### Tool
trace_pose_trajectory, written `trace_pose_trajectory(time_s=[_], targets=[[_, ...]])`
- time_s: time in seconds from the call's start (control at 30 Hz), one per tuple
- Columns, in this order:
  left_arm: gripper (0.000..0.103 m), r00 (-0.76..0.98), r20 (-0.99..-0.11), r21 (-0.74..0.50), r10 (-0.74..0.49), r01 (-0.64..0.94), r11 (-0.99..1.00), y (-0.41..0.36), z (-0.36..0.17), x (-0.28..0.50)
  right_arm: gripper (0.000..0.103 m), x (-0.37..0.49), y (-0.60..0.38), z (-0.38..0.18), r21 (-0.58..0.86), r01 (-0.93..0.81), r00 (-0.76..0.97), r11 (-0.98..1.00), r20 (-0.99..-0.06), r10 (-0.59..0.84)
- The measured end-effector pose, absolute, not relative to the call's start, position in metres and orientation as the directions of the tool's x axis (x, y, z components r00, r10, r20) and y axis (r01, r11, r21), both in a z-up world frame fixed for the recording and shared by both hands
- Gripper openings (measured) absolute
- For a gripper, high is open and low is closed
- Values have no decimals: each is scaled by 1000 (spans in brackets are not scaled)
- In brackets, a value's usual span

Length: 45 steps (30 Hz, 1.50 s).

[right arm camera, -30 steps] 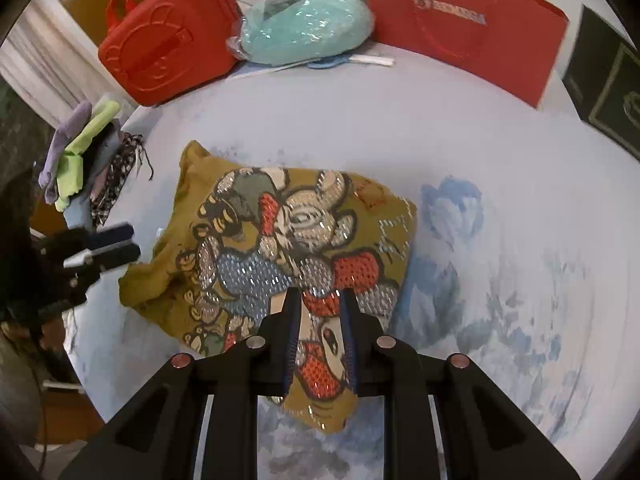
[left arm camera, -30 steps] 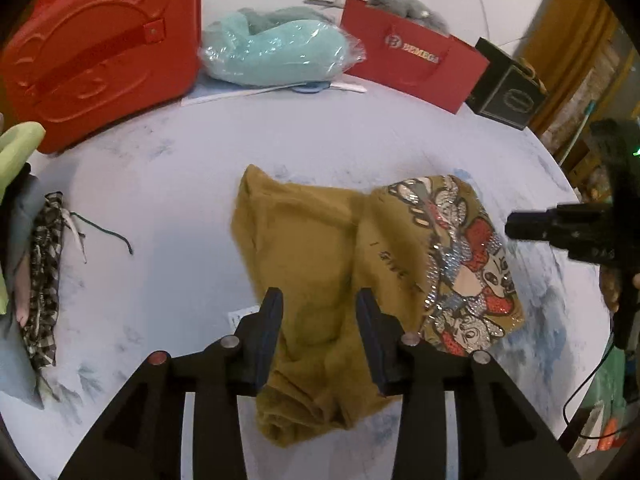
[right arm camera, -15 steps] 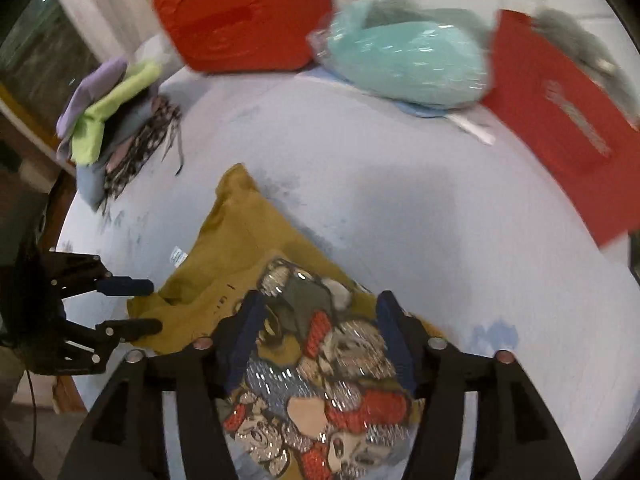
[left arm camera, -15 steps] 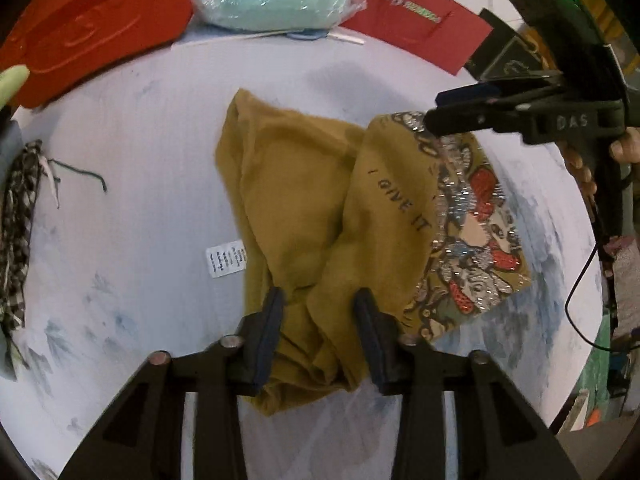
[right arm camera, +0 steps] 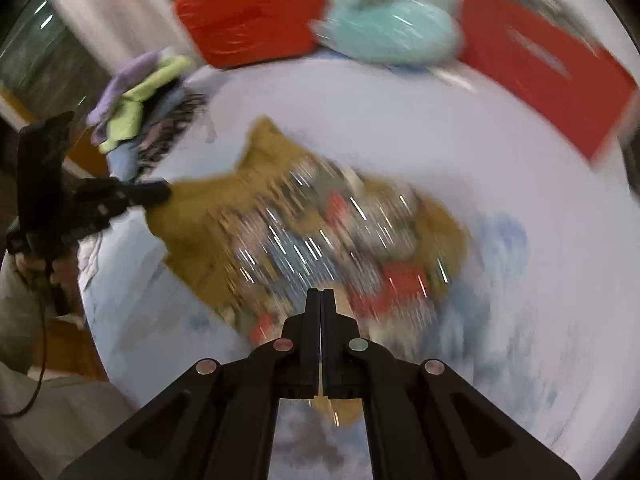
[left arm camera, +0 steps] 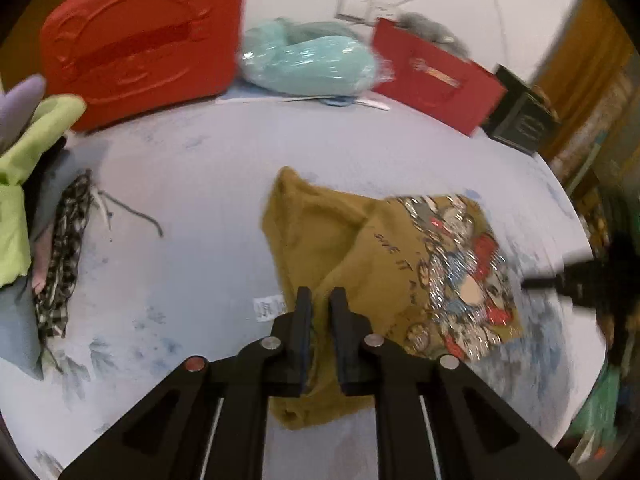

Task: Fold clothes

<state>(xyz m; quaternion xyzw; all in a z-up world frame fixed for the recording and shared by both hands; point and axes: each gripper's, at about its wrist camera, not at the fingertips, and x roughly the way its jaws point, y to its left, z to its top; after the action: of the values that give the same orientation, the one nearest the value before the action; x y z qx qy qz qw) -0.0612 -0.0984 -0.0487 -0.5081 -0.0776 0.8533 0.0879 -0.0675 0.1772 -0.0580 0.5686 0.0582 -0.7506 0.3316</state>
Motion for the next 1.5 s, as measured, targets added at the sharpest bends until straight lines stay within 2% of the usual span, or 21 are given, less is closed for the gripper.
trace_pose_trajectory(time_s=[0.03,0.1,0.17,0.4,0.5,0.53,0.57,0.67,0.77,0.87,0.93,0.97,1.0,1.13,1.27,1.5], targets=[[16,-469,-852,-233,232,-57,-971,-101,-48,-65,2,-63,189,-69,318,511,-127,-799,-891,-436],[40,-477,-844,-257,244,-39,-966,-105,-46,-73,2,-52,205,-85,369,422,-128,-828,-880,-457],[45,-488,-829,-284,275,-56,-957,-104,-41,-81,3,-39,212,-96,415,371,-128,-831,-863,-488],[45,-365,-867,-290,341,-189,-938,-55,-66,-105,5,-20,215,-114,477,297,-128,-827,-839,-530],[43,-300,-911,-236,284,-188,-953,-39,-92,-111,5,-21,218,-120,500,266,-128,-824,-829,-545],[34,-282,-920,-231,273,-172,-958,-37,-100,-113,5,-21,219,-121,511,255,-128,-821,-823,-553],[3,-264,-924,-242,278,-161,-957,-36,-103,-114,5,-22,219,-123,520,246,-127,-818,-819,-560],[2,-308,-915,-210,263,-193,-958,-19,-87,-110,3,-24,222,-130,548,221,-125,-807,-805,-581],[2,-377,-847,-256,375,-329,-909,17,-40,-93,2,-24,227,-133,584,198,-129,-787,-780,-612],[6,-333,-790,-331,515,-475,-815,52,-11,-77,2,-24,231,-136,612,179,-133,-770,-761,-635],[22,-320,-788,-353,526,-465,-812,48,-10,-76,2,-24,233,-136,623,171,-133,-763,-753,-644],[40,-314,-788,-363,529,-457,-812,45,-10,-75,2,-25,231,-136,621,173,-131,-764,-754,-643],[43,-327,-789,-366,521,-431,-825,36,-11,-75,2,-25,230,-136,619,176,-129,-766,-756,-641],[43,-438,-806,-301,398,-277,-913,-33,-15,-79,2,-25,230,-135,619,176,-129,-765,-756,-641],[43,-431,-864,-219,261,-145,-965,-75,-43,-89,2,-26,229,-134,613,181,-130,-769,-760,-637],[44,-320,-896,-288,309,-113,-951,-73,-91,-102,2,-31,230,-133,606,185,-112,-774,-770,-629]])
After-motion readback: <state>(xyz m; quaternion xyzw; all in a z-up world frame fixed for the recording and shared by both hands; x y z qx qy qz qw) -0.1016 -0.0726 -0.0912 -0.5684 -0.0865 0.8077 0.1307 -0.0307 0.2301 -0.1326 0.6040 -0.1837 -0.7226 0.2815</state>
